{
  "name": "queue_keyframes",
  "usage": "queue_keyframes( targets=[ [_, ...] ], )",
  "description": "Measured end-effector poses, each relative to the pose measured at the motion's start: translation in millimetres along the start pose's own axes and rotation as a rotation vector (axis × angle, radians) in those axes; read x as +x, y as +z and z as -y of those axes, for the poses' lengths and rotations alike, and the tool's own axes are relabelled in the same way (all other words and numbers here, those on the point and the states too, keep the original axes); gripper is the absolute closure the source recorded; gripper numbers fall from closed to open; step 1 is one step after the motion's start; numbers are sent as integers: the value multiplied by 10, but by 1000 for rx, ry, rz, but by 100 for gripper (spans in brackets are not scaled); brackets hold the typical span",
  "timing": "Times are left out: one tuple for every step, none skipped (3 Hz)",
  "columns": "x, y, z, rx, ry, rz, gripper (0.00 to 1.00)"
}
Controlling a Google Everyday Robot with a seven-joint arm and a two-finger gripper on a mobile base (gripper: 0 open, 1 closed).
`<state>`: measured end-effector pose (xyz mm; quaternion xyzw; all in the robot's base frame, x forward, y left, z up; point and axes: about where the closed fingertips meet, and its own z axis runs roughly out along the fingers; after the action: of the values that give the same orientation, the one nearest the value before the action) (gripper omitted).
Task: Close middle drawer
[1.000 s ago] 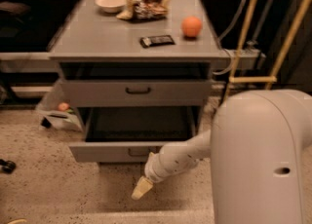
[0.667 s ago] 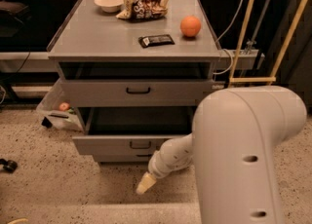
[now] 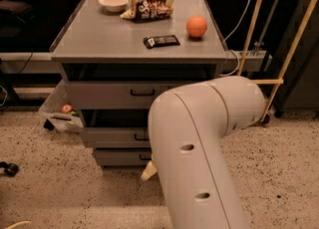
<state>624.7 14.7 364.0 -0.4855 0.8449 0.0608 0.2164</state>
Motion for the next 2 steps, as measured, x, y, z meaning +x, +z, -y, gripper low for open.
queue_keyframes(
  targets=[
    [-211,46,134,46,-9,9,0],
    [-710,138,386,147,-34,38,0]
  ],
)
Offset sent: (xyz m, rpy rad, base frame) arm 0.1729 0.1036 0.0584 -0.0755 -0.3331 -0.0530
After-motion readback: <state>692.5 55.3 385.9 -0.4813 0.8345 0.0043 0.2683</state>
